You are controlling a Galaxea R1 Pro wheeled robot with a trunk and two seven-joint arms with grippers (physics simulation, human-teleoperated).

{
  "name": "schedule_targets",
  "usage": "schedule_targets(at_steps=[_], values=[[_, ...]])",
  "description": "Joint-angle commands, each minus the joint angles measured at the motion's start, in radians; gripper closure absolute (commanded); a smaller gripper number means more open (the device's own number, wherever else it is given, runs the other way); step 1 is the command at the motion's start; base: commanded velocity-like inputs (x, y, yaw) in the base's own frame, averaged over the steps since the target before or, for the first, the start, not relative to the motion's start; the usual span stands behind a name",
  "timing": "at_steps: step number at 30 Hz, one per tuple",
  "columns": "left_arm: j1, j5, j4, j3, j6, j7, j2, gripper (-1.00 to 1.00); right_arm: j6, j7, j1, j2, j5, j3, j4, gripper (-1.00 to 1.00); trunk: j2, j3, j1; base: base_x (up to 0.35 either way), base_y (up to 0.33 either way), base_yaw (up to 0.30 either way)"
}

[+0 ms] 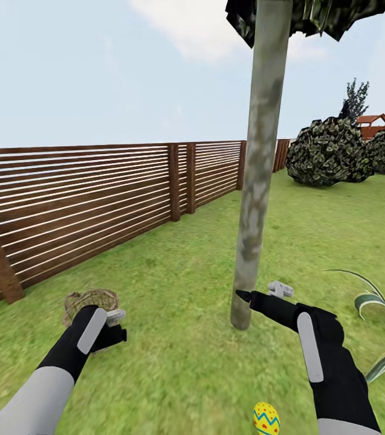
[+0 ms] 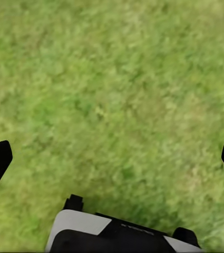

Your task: Take the three Easter eggs out of the wicker basket on the lawn in the garden, then place them on the lawn next to a single tree (choose any tree) so that all three eggs are next to the same tree and none are left in the basket.

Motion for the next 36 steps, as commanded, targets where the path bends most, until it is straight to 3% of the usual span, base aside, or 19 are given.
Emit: schedule_targets(at_steps=[1,7,12,23,36], values=[[-0.001,0.010,-0.001,0.001,0.004,0.010,0.000,-1.00,0.005,0.005,-0.001,0.002,0.003,0.003,-0.002,-1.00,0.005,0.001,-0.003,0.000,0.000,0.063],[0.001,0.009,-0.004,0.003,-0.028,0.021,-0.005,-1.00,0.007,0.000,-0.002,-0.002,0.004,0.043,-0.006,-1.00,0.047,0.020,-0.026,0.000,0.000,0.178],[0.004,0.013,-0.001,0.004,-0.142,0.021,-0.006,-1.00,0.010,0.003,-0.003,-0.004,0.004,0.047,-0.007,-1.00,0.047,0.020,-0.026,0.000,0.000,0.065],[0.010,0.018,0.000,0.003,-0.263,0.013,-0.010,-1.00,0.010,0.010,-0.004,-0.005,0.001,0.046,-0.010,-1.00,0.047,0.020,-0.026,0.000,0.000,0.094],[0.011,0.019,0.038,0.002,-0.331,0.009,-0.010,-1.00,0.013,0.010,-0.003,-0.005,-0.005,0.046,-0.010,-1.00,0.047,0.020,-0.026,0.047,0.000,0.186]])
